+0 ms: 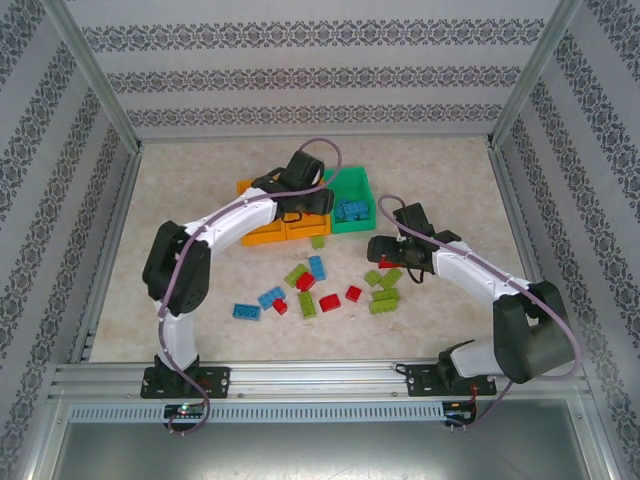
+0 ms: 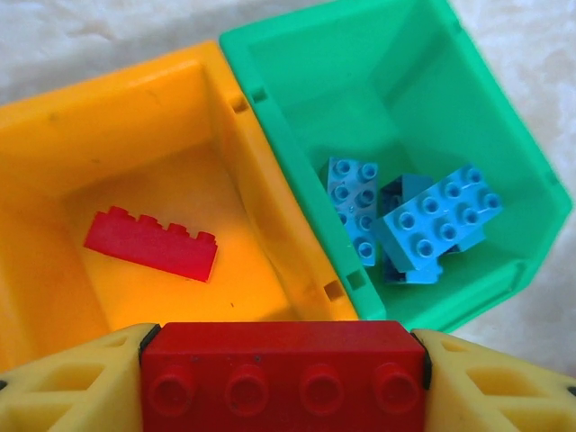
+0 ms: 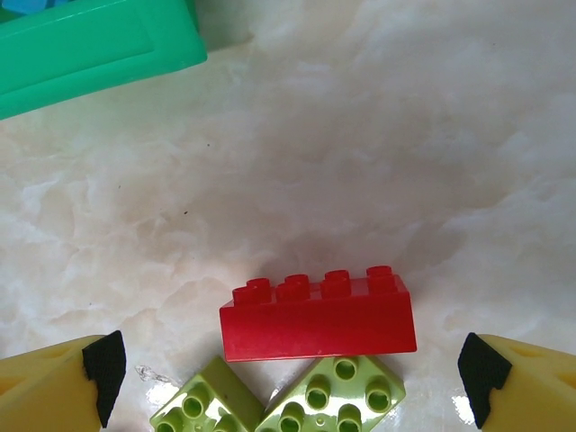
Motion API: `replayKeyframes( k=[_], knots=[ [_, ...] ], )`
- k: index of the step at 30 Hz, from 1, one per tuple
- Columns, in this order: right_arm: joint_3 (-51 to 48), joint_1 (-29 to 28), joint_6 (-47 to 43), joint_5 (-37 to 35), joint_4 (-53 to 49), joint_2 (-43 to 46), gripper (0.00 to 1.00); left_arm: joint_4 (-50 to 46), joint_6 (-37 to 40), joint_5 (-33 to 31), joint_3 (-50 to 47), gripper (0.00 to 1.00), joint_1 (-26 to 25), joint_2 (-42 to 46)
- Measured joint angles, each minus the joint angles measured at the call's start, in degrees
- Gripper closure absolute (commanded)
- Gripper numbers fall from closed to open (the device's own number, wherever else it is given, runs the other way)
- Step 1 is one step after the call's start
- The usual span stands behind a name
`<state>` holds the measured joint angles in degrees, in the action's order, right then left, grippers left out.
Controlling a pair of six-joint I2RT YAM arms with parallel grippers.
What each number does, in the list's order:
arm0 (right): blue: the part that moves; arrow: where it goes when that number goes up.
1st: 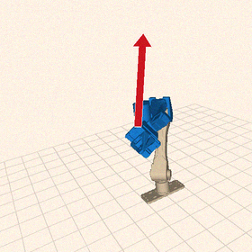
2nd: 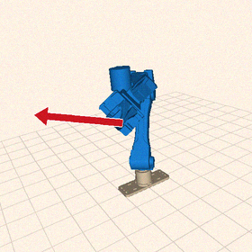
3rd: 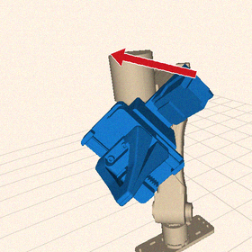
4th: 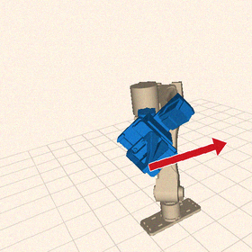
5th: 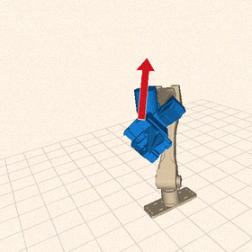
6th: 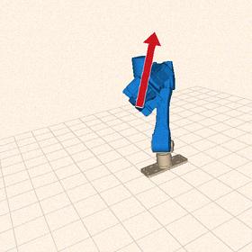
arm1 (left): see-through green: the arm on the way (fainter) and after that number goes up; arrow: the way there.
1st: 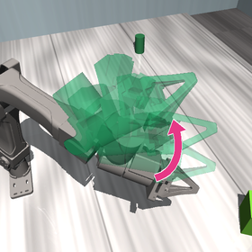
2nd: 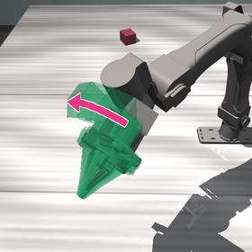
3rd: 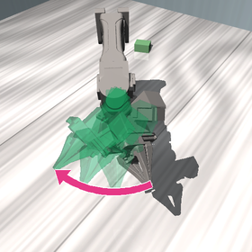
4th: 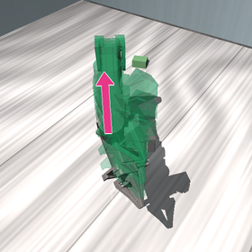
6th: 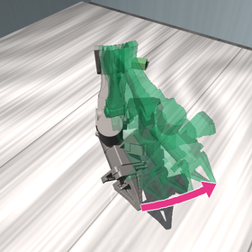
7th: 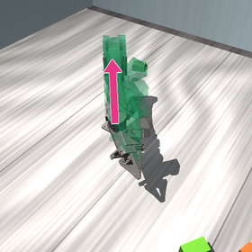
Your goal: Sort the legos into containers by color
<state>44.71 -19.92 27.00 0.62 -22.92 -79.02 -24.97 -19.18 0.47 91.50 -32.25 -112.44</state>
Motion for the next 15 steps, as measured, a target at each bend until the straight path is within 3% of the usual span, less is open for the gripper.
replayKeyframes(
  k=[8,15],
  knots=[
    [0.0,-0.9,0.0,0.0,-1.0,-2.7,0.02,-3.0,0.2,0.1,1.0,0.38,1.7,-3.8],
    [0.0,-1.7,0.0,0.0,-1.1,-3.0,0.02,-3.0,0.2,-0.3,2.3,0.27,2.4,-4.1]
  ],
)
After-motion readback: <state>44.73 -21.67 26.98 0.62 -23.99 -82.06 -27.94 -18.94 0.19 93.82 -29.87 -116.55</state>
